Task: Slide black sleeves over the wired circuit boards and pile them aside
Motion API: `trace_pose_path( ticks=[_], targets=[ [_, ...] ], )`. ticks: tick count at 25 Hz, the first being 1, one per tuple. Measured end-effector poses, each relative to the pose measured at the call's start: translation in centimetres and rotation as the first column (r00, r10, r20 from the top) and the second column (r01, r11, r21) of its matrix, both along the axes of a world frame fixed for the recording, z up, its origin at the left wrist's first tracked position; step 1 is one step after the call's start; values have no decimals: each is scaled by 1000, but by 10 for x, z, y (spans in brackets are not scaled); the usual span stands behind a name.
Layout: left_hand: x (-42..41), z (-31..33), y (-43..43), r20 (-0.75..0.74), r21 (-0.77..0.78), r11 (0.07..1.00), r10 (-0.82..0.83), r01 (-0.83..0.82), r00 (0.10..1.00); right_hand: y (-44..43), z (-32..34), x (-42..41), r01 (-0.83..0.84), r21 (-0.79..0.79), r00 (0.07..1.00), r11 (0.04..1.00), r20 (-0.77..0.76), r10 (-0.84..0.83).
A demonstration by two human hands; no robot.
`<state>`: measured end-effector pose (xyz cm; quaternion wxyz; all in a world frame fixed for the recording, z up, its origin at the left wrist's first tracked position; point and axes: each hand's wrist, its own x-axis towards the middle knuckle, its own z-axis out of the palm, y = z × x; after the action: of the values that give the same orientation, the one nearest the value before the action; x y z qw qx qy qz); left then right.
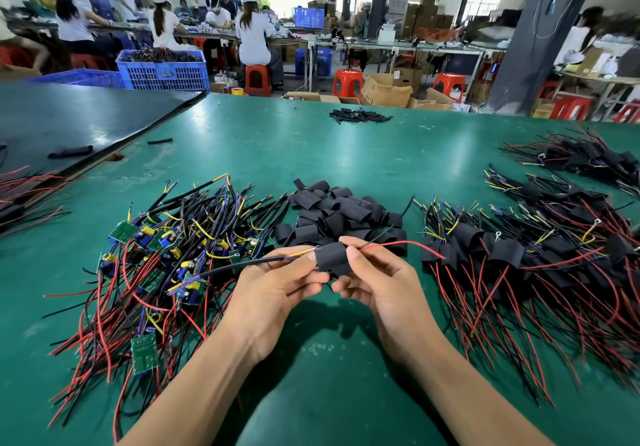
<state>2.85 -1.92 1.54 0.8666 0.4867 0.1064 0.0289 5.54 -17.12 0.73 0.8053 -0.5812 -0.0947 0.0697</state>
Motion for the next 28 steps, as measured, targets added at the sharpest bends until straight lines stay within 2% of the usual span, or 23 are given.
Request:
trace_pose_path(
  ticks=[3, 7, 11, 16, 22, 28],
  targets=[
    [1, -3, 1, 70, 58, 997, 49, -53, 996, 2, -2, -1, -34, 48, 998, 998, -53, 37],
    [-1, -3, 1, 71, 19, 1000, 17, -19, 997, 3, -2, -1, -72, 87, 995, 994, -66, 78],
    [0, -2, 0, 28, 77, 996, 31, -33, 999, 1, -2, 0, -34, 58, 998, 998, -47, 37],
    [0, -4, 0, 85, 196, 970, 131, -146, 988, -2, -3, 4, 71, -15, 997, 997, -33, -71],
    [0, -3, 2, 55, 166, 983, 71, -80, 996, -3, -7, 5, 39, -70, 996, 997, -82, -45],
    [1, -2, 5, 60, 84, 996, -13, 8, 998, -5, -9, 8, 37, -16, 993, 999, -114, -39]
  ],
)
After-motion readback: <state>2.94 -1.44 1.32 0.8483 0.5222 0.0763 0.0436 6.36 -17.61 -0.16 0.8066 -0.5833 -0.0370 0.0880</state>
